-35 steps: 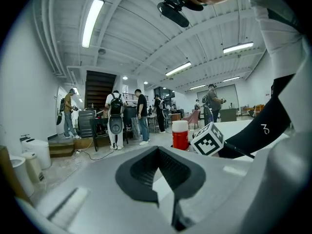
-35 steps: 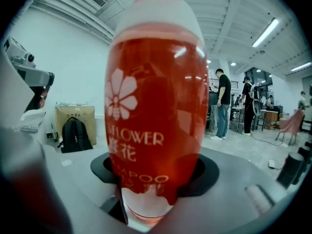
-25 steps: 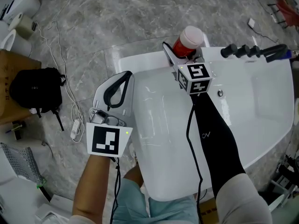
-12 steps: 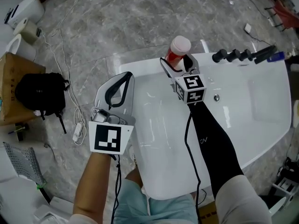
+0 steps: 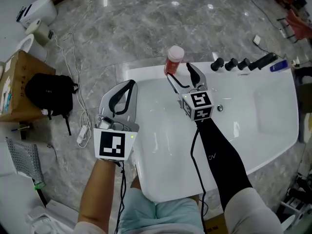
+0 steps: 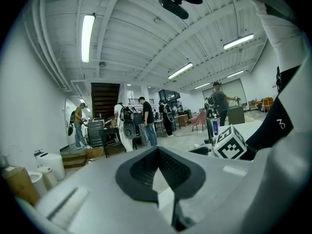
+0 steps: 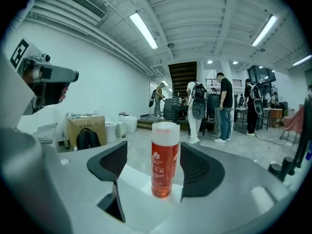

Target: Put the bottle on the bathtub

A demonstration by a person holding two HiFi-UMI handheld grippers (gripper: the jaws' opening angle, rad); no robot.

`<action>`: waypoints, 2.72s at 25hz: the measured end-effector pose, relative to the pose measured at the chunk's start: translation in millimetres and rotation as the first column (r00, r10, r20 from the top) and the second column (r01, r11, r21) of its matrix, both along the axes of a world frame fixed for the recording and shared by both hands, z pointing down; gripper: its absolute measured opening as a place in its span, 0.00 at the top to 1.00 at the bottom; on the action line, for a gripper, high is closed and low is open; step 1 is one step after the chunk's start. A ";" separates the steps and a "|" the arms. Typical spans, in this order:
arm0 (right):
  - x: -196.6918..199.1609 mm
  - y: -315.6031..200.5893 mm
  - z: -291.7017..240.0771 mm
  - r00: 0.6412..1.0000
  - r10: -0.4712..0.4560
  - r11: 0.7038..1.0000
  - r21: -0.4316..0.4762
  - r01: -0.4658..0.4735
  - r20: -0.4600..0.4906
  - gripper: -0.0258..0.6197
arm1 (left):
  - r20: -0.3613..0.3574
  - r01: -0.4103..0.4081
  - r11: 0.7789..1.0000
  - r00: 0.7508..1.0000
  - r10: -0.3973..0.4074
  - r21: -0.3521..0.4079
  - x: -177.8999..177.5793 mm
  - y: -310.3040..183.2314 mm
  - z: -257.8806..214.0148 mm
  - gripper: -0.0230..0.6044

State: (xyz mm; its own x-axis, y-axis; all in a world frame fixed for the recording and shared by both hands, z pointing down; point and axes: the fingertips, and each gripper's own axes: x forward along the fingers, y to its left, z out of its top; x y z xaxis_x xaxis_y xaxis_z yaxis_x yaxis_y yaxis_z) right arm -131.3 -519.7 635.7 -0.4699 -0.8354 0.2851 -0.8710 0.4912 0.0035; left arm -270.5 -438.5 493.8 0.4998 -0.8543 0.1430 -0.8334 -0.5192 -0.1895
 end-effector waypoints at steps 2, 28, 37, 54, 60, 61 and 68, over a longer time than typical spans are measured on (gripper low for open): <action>7.3 12.9 -25.4 1.000 -0.007 1.000 0.010 0.007 0.020 0.41 | 0.021 0.011 1.000 1.000 -0.011 0.016 5.5 7.0 -16.7 0.96; 59.8 222.7 -273.2 0.992 -0.116 0.987 0.115 0.111 0.040 0.47 | 0.027 0.121 0.993 0.992 -0.121 0.002 70.6 152.9 -182.4 0.96; 72.1 264.1 -316.0 0.989 -0.124 0.985 0.134 0.112 0.085 0.48 | 0.025 0.079 0.997 0.997 -0.079 0.021 100.4 194.2 -216.7 0.96; 73.7 286.1 -350.3 0.982 -0.179 0.961 0.225 0.162 0.056 0.50 | 0.009 0.107 0.992 0.994 -0.108 0.073 103.8 218.9 -251.2 0.96; 79.2 287.3 -352.1 0.984 -0.170 0.959 0.240 0.152 0.054 0.73 | -0.001 0.113 0.990 0.994 -0.113 0.087 105.3 219.0 -252.1 0.96; 79.8 287.9 -352.5 0.985 -0.167 0.959 0.242 0.150 0.051 0.77 | -0.005 0.111 0.989 0.994 -0.111 0.092 105.3 219.6 -252.9 0.96; 79.5 291.6 -353.4 0.982 -0.177 0.956 0.246 0.158 0.057 0.91 | -0.010 0.110 0.990 0.994 -0.109 0.087 104.8 220.6 -249.8 0.96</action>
State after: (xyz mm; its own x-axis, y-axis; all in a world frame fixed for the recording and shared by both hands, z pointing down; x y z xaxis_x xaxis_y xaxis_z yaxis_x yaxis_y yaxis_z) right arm -51.9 -228.1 282.3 -0.6220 -0.7818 0.0436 -0.7783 0.6234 0.0745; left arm -165.6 -217.9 244.0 0.4030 -0.9130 0.0634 -0.8854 -0.4064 -0.2255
